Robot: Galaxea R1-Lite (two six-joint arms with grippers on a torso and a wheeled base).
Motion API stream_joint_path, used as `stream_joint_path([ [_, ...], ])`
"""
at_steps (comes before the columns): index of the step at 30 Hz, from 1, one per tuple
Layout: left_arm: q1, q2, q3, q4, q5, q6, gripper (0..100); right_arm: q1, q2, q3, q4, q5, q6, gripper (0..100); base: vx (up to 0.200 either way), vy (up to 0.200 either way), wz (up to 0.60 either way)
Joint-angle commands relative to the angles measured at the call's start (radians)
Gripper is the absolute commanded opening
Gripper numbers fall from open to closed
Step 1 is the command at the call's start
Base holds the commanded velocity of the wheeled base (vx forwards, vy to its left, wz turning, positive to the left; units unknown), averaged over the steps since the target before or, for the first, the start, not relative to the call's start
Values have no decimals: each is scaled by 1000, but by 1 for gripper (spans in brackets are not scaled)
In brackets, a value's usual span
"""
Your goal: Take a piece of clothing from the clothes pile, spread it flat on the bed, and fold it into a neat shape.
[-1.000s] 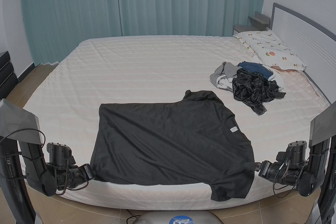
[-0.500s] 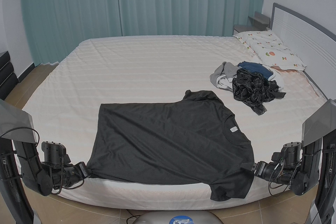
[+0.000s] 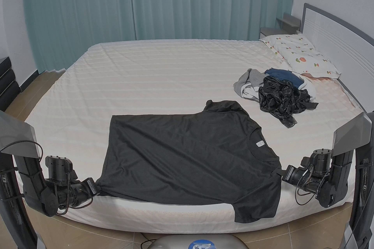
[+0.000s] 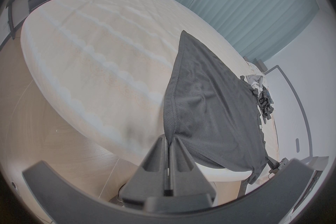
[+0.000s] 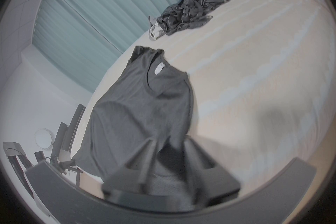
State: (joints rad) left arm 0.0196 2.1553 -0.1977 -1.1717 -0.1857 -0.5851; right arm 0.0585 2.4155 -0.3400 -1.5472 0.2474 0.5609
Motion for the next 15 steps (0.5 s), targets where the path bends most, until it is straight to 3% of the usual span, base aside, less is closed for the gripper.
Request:
stream_joint_path([
  [1,0,-2,-3,0,0,-10,0,-2,25,-27,-4,6,1,0,0,0,0],
  [3,0,-2,-9,-2,0,-21,0,0,31,-39,-2,7,1,0,0,0,0],
  [4,0,-2,-11,-3,0,-27,0,0,34,-43,1,7,1,100,0,0,0],
  [9,2,8,-12,-11,-1,-38,0,-12,11,-20,-14,26,13,100,0,0,0],
  [14,3,9,-14,-11,-1,-38,0,-72,-42,53,-14,141,-9,100,0,0,0],
  [15,5,9,-14,-11,-1,-39,0,-95,-61,76,-14,190,-25,100,0,0,0],
])
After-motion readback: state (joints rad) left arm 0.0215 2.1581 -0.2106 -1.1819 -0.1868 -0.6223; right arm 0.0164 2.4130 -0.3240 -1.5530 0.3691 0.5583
